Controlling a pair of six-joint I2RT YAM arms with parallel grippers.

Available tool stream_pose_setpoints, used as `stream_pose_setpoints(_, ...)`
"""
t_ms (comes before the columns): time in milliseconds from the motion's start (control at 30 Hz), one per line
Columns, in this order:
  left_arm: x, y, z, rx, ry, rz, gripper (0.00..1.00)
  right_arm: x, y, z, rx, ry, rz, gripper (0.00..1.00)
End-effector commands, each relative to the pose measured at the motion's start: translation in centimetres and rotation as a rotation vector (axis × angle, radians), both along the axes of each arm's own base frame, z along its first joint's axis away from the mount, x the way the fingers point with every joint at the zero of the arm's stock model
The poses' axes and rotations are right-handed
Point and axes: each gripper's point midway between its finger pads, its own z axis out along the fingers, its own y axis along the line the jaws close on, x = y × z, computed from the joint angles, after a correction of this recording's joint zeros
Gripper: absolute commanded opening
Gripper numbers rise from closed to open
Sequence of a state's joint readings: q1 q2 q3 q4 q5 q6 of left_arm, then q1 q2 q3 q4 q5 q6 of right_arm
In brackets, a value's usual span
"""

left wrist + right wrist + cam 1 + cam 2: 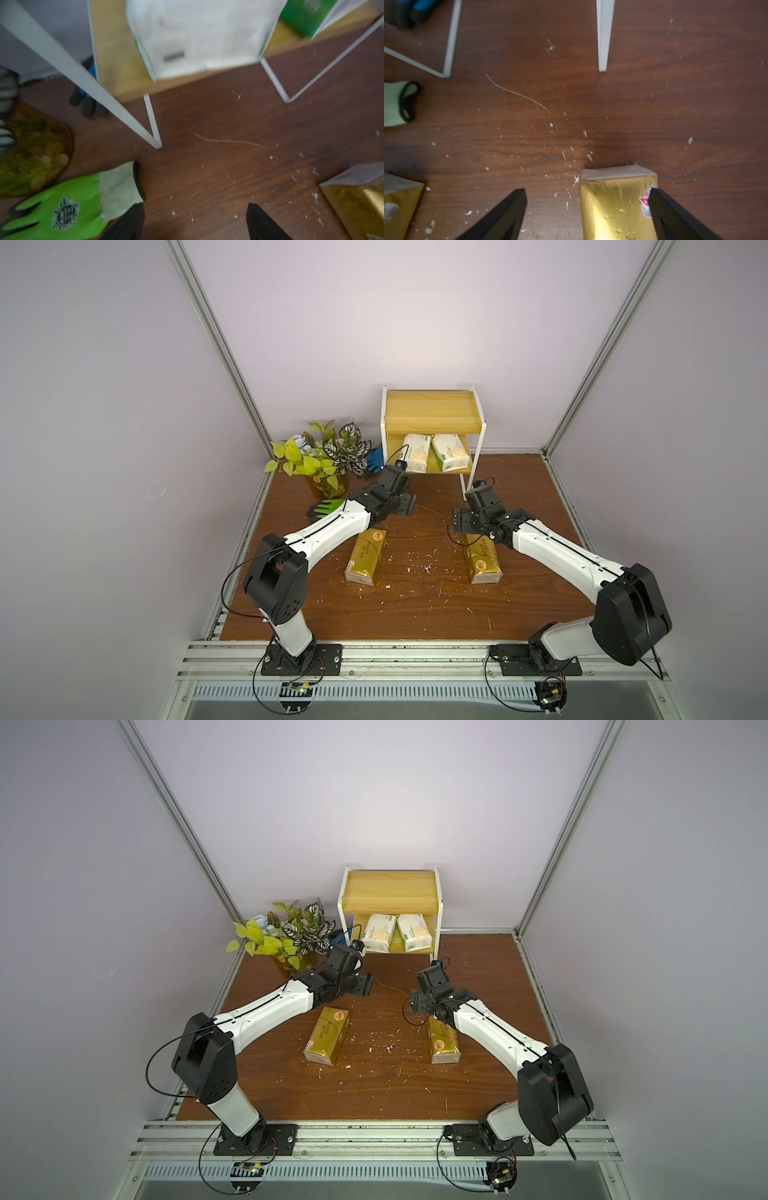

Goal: Place the tissue boxes on the shelf by color
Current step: Pick up the box of tissues from the center of the board.

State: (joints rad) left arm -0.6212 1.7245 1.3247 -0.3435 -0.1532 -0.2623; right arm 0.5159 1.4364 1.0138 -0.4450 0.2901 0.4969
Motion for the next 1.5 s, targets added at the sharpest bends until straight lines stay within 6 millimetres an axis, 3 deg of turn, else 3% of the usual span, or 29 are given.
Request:
stream_pose_setpoints(0,-1.2,1.0,-0.9,0.015,0.060,0.010,0.84,-1.5,-0.6,-1.3,0.037,0.094,-0.015,0.99)
stream_pose_setpoints(300,-1.7,1.2,-1.2,0.006,0.071,0.014,0.87,-5.5,-2.9,-3.4,-0.023,0.233,-0.014,0.99)
stream_pose_setpoints(467,-2.0,1.4,-1.3,0.011,0.075,0.011,0.89,-7.6,-2.7,-4.1,0.008,0.295,0.024,0.99)
stream_pose_setpoints(833,-1.9,1.5,-1.3,0.025,0.070,0.005,0.89,-11.4,-2.3,-8.3,0.076,0.425,0.018,0.98)
stream_pose_setpoints(933,-1.8,1.5,-1.3,0.027,0.068,0.008,0.89,-11.5,-2.6,-8.7,0.056,0.421,-0.012,0.92)
stream_pose_setpoints(1000,-1.7,1.5,-1.2,0.028,0.064,0.008,0.87,-11.4,-2.8,-8.6,0.052,0.409,-0.023,0.79)
stream_pose_setpoints(1100,-1.7,1.5,-1.1,0.031,0.060,0.005,0.84,-11.1,-3.2,-8.0,0.045,0.383,-0.051,0.59)
stream_pose_setpoints(1267,-1.5,1.3,-1.1,0.034,0.063,0.002,0.83,-10.2,-3.7,-6.1,0.018,0.334,-0.064,0.50)
stream_pose_setpoints(1400,-1.4,1.2,-0.9,0.033,0.060,-0.004,0.77,-7.3,-3.4,-1.3,-0.011,0.213,-0.048,0.46)
stream_pose_setpoints(1467,-1.4,1.2,-1.0,0.036,0.062,-0.005,0.74,-5.4,-2.9,2.6,-0.015,0.127,-0.035,0.46)
